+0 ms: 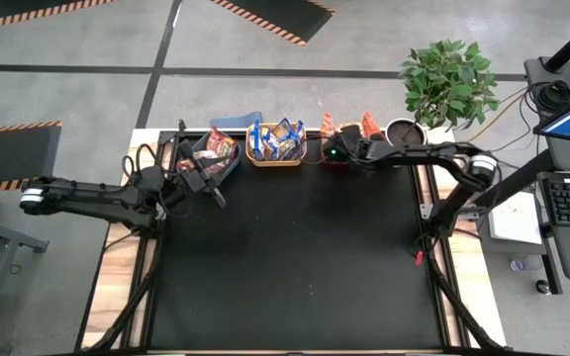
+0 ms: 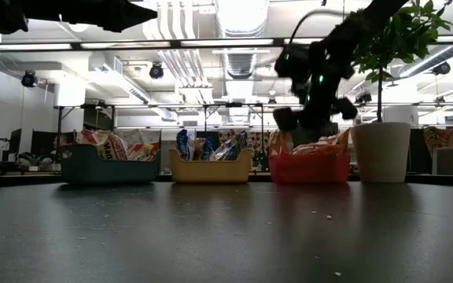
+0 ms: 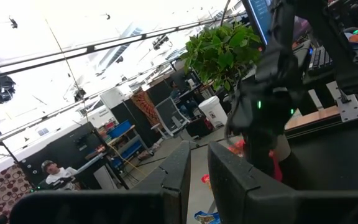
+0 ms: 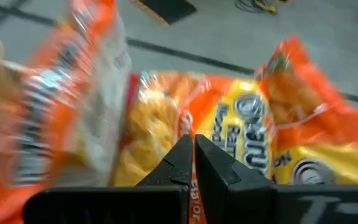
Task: Sort Maruchan noodles
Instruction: Put the orange noodle pack into the red bin, then return to Home Position
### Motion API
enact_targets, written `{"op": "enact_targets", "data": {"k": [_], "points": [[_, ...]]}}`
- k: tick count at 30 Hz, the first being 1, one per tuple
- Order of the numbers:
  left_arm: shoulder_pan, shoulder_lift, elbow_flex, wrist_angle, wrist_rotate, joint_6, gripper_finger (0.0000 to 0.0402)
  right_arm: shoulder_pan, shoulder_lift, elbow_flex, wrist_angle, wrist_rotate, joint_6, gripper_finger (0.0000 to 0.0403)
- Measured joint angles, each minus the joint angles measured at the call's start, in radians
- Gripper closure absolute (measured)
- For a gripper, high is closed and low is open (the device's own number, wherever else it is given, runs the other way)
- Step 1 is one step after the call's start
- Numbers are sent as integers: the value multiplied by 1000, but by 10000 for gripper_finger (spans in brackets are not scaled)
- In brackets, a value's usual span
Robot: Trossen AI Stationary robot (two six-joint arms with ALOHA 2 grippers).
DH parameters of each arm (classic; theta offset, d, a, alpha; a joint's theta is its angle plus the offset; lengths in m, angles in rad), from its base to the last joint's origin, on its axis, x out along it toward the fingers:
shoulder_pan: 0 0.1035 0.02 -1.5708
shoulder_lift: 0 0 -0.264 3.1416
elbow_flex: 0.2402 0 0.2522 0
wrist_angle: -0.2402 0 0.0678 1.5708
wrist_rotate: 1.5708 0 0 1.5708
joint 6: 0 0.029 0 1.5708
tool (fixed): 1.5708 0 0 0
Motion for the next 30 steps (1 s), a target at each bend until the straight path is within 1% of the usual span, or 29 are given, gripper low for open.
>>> {"op": "enact_targets", "data": {"k": [6, 12, 17, 21, 23, 26, 28, 30], "points": [[0, 0, 0, 0, 0, 0, 363, 69, -147, 0, -1, 12, -61, 394], [0, 0, 0, 0, 0, -7, 363, 206, -267, -16, 1, 15, -266, 394], [0, -4, 0, -7, 0, -43, 363, 307, -346, -87, 8, 14, -337, 394], [0, -24, 0, -87, 0, -66, 363, 355, -416, -198, 73, 6, -366, 394], [0, -41, 0, -147, 0, -87, 363, 364, -456, -265, 137, -32, -394, 394], [0, -81, 0, -255, 0, -154, 363, 364, -522, -384, 286, -135, -458, 394], [0, -117, -2, -354, 2, -247, 363, 359, -569, -466, 414, -215, -526, 394], [0, -159, -31, -436, 4, -336, 363, 348, -620, -535, 526, -285, -578, 394]]}}
